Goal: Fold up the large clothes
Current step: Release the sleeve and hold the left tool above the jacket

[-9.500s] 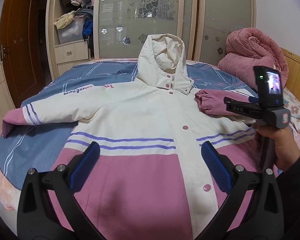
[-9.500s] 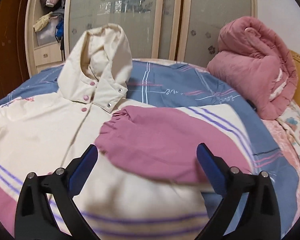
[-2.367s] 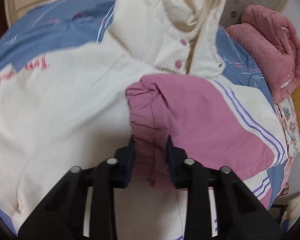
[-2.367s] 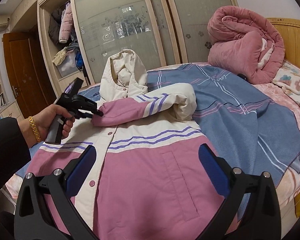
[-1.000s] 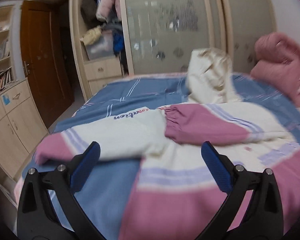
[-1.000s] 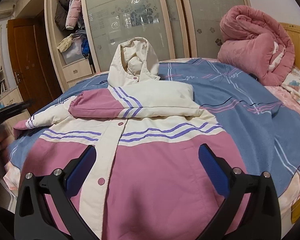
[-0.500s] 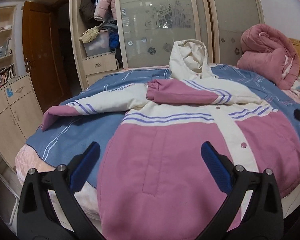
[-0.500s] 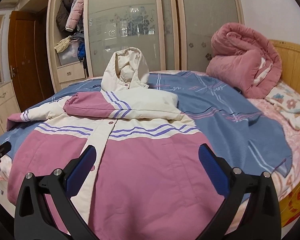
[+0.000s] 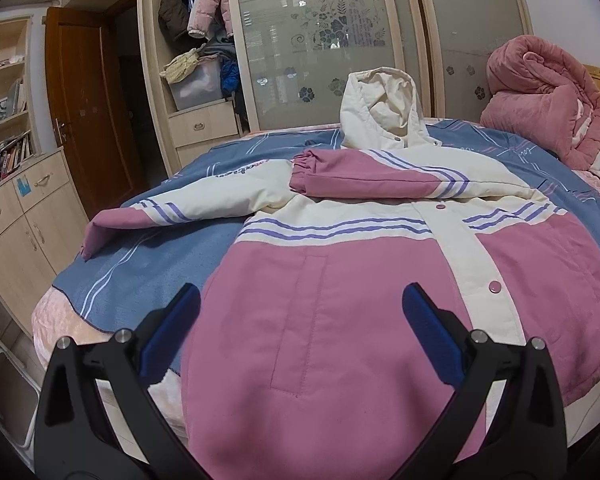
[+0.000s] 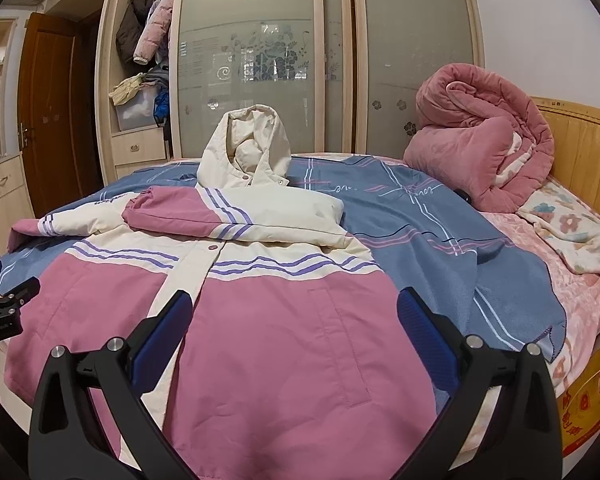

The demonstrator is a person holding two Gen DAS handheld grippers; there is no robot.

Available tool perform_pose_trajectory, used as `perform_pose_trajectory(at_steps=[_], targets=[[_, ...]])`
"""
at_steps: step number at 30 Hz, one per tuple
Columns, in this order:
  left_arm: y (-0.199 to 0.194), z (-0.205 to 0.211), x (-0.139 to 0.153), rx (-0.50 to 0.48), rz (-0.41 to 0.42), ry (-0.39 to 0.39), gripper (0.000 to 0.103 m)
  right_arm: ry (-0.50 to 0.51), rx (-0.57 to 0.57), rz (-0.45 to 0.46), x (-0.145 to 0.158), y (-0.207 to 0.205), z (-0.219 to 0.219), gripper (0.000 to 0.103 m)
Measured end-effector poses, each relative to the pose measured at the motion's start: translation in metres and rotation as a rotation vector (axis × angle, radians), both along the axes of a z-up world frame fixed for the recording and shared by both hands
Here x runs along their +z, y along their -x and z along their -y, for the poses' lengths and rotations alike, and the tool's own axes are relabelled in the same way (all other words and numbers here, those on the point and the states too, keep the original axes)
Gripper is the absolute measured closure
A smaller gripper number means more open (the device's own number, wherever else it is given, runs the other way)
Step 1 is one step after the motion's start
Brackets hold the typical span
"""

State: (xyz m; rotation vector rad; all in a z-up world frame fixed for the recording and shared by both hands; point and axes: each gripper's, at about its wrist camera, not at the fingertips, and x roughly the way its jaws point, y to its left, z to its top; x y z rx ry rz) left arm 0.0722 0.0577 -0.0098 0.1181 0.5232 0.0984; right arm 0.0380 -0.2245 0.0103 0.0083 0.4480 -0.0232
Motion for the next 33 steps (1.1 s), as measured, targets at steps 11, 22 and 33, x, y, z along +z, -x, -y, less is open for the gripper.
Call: perform_pose_trajectory(at_steps=[11, 22, 33], targets=[[-0.0066, -0.0012, 0.0006, 0.011, -0.017, 0.023, 0.002, -0.006, -0.004, -0.013, -0.0031, -0.0001, 0.0055, 0.001], [-0.0065, 0.0009, 0.0008, 0.008, -0.016, 0.017, 0.002, -0.012, -0.009, -0.015, -0.0061, -0.0008, 0.0067, 0.001], [-0.0057, 0.0005, -0.0003, 0.002, -0.020, 0.018, 0.002, -0.011, -0.008, -0.016, -0.0057, -0.0007, 0.0071, 0.001]])
